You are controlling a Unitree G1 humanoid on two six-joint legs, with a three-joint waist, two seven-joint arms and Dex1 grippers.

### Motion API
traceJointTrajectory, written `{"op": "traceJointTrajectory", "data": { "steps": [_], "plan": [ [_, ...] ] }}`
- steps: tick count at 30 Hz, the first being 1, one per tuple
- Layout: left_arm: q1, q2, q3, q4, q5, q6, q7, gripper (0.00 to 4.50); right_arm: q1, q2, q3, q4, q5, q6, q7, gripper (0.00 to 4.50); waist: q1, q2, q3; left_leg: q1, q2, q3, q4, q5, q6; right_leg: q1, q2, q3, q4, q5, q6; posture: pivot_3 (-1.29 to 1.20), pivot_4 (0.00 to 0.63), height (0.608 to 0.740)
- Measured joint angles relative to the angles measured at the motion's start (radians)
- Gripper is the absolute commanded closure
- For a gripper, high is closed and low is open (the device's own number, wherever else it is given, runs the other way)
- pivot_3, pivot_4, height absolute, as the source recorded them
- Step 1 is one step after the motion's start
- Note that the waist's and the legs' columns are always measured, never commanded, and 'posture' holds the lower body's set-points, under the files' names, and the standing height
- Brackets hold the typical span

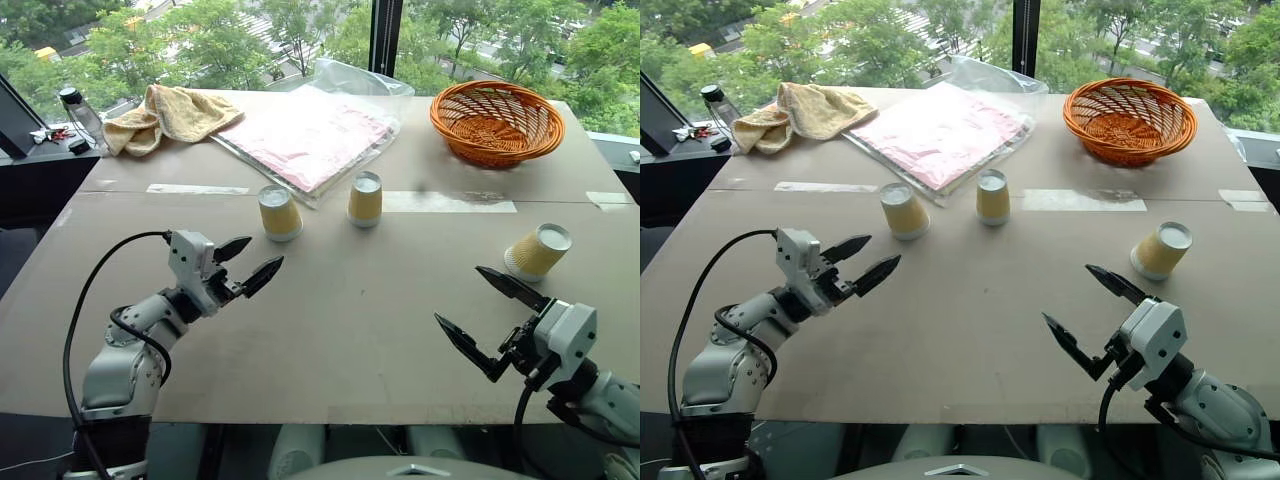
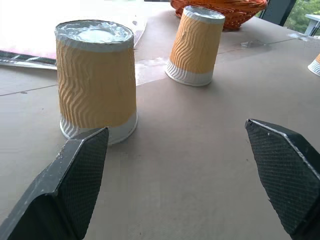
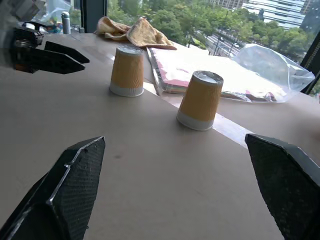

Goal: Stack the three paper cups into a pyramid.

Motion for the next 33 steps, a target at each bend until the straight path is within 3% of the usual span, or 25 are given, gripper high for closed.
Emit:
{"op": "traceJointTrajectory", "data": {
  "steps": [7, 15, 21, 28, 33],
  "plan": [
    [-0.223, 0.035, -0.029, 0.146, 0.065, 0.015, 0.021, 0.0, -0.015, -0.046, -0.005, -0.033, 0.042, 0.017, 0.02, 0.08, -0.003, -0.002, 0.0, 0.003, 0.0, 0.0, 0.002, 0.0, 0.0, 0.003, 0.0, 0.0, 0.0, 0.0, 0.0, 0.0, 0.15, 0.74],
    [-0.388, 0.006, -0.14, 0.346, 0.159, -0.031, -0.031, 0.0, 0.043, -0.031, -0.001, -0.073, -0.012, 0.021, -0.031, 0.08, -0.003, -0.002, 0.001, 0.002, 0.0, 0.0, 0.002, 0.0, 0.0, 0.003, 0.0, 0.0, 0.0, 0.002, 0.003, 0.0, 0.15, 0.74],
    [-0.472, -0.017, -0.163, 0.491, 0.208, -0.094, -0.055, 2.05, 0.096, -0.013, 0.0, -0.11, -0.037, 0.023, -0.064, 0.0, -0.004, -0.003, 0.001, 0.002, 0.0, 0.0, 0.002, 0.0, 0.0, 0.003, 0.0, -0.001, 0.0, 0.002, 0.003, 0.0, 0.15, 0.74],
    [-0.5, -0.017, -0.168, 0.538, 0.181, -0.112, -0.183, 2.13, 0.143, 0.007, 0.007, -0.131, -0.076, 0.024, -0.094, 0.0, -0.004, -0.003, 0.001, 0.002, 0.0, 0.0, 0.002, 0.0, 0.0, 0.003, 0.0, -0.001, 0.0, 0.002, 0.003, 0.0, 0.15, 0.74],
    [-0.36, 0.034, -0.227, 0.234, 0.045, 0.021, -0.418, 2.13, 0.163, 0.021, 0.016, -0.131, -0.097, 0.023, -0.102, 0.0, -0.008, -0.002, 0.001, 0.002, 0.0, 0.0, 0.001, 0.0, 0.0, 0.003, 0.0, 0.0, -0.001, 0.0, 0.0, 0.0, 0.15, 0.74]
  ]
}}
